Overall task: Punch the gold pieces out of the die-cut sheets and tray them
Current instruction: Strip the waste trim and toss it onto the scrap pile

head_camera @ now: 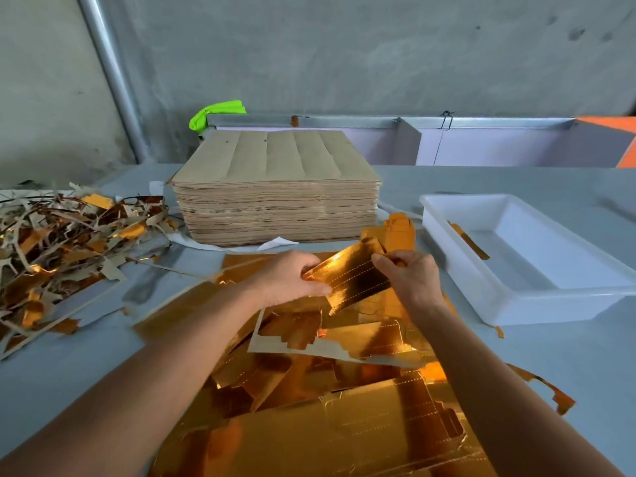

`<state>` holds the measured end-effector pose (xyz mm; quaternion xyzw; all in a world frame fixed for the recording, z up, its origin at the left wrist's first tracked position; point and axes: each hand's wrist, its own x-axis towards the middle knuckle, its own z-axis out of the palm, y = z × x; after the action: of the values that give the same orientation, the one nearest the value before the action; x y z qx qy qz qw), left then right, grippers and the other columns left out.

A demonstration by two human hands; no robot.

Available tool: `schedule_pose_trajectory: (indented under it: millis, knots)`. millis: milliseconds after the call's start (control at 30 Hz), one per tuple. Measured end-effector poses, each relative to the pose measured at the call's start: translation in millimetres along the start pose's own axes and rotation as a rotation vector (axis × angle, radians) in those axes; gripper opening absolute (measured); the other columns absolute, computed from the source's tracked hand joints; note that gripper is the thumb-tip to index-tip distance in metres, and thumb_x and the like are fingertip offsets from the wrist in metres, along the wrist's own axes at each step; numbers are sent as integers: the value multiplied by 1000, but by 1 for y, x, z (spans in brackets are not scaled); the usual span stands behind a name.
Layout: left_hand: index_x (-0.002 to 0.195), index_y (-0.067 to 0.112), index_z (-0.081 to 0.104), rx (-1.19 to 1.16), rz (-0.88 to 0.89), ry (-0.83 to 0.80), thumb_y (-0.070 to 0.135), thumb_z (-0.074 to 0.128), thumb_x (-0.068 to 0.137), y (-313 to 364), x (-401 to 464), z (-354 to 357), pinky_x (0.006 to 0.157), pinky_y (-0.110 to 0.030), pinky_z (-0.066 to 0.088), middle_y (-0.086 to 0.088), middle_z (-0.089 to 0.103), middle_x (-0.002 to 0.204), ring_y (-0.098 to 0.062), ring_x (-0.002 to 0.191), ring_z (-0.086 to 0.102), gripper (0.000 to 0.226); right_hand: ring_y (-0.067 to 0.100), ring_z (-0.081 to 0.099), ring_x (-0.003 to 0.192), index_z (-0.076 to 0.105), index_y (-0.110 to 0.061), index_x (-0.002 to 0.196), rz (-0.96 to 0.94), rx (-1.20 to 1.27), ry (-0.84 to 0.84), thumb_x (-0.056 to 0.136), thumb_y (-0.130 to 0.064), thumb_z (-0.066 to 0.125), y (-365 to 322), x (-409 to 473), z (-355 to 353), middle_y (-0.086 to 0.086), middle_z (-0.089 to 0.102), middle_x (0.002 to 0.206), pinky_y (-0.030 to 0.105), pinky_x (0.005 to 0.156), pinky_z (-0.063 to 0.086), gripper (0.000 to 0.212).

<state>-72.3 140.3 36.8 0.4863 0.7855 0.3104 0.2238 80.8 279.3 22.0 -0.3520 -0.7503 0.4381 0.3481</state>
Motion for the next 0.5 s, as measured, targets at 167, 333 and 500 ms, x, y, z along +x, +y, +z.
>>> schedule_pose_trajectory:
  millis: [167,333,500]
  knots:
    - [94,16,67,-172,-78,-47,11,82,69,-4,-3,10,89,-33,47,0,72,92,-17,94,65,29,16,57,66,70,-13,78,73,93,0,87,-27,67,3,3,-2,6,68,74,21,56,45,17]
    - [85,14,65,-148,-71,-83,-2,76,72,-16,-6,20,77,-30,53,2,72,72,-14,78,71,24,13,54,61,72,-8,86,30,-83,10,88,-25,66,6,3,-3,3,64,69,20,52,39,18]
    - [90,22,64,22,-109,-96,3,73,78,-23,-5,16,84,-30,55,7,70,80,-3,78,68,24,28,62,70,72,-5,90,0,-186,56,90,-22,64,9,4,-11,11,67,76,38,65,54,19]
